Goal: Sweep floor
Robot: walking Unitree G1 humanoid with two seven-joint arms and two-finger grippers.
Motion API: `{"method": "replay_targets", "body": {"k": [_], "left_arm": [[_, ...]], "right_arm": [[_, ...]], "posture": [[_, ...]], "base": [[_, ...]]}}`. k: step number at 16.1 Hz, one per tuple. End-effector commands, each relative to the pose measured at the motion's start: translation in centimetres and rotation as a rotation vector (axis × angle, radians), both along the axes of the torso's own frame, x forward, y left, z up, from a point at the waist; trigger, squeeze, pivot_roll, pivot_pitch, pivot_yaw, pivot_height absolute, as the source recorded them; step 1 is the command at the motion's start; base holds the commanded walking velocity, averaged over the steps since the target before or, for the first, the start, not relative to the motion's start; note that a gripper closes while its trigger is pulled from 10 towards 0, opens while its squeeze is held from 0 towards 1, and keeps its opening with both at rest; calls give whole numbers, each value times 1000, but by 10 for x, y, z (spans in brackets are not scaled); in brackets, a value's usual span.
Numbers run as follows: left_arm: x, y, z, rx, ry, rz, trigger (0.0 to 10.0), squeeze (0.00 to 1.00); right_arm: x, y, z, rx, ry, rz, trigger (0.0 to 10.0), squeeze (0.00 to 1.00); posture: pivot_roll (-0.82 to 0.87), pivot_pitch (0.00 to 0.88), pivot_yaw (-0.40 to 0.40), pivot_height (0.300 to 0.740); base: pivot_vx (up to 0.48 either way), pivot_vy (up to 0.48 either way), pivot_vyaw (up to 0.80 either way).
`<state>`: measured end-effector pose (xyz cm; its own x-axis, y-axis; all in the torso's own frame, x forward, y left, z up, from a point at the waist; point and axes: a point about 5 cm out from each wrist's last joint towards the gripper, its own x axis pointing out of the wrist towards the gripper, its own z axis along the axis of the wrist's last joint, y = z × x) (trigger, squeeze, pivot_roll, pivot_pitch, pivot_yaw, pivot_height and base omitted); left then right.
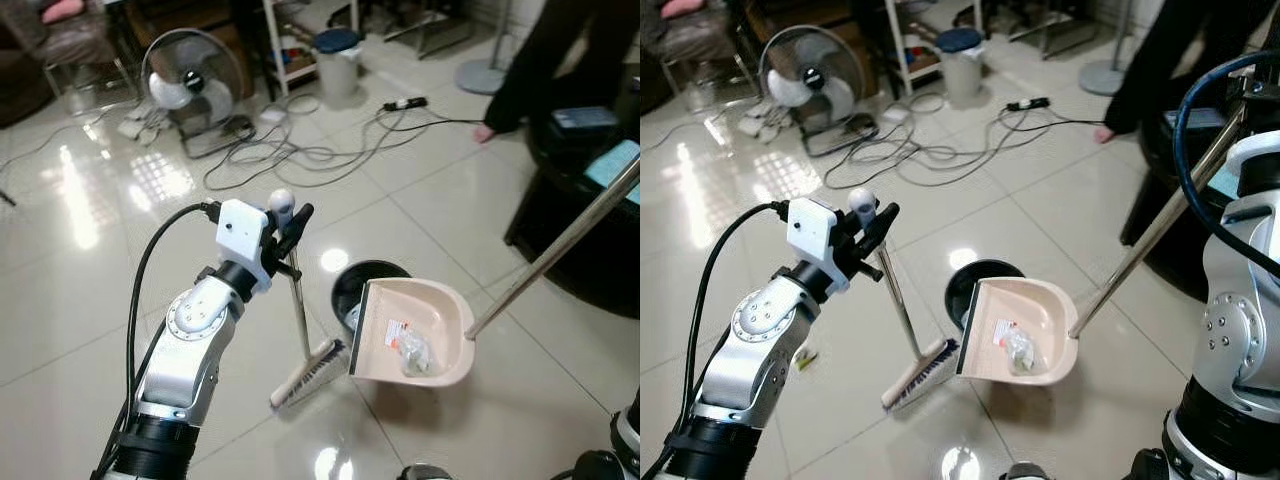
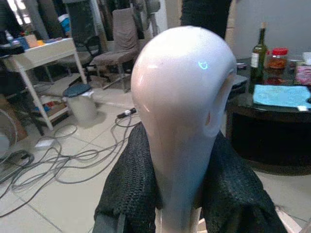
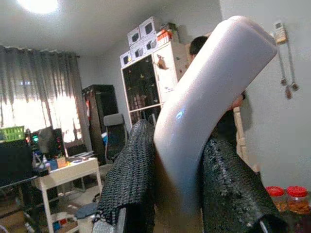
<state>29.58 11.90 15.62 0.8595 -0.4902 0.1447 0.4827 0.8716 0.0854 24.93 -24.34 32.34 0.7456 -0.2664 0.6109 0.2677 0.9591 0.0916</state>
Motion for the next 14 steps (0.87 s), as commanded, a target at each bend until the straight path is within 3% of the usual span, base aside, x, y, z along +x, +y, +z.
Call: {"method": "replay_targets", "body": {"k": [1, 14], "left_arm": [[2, 7, 9, 7, -53, 22, 10000, 0], [0, 6, 9, 3, -57, 8, 10000, 0]], "right_arm": [[-2, 6, 7, -21, -27, 20, 10000, 0], [-4, 5, 5, -11, -30, 17, 10000, 0]], "posture": [[-101, 59, 115, 740], [-101, 62, 117, 740]], "base": [[386, 0, 0], [438, 0, 0]]}}
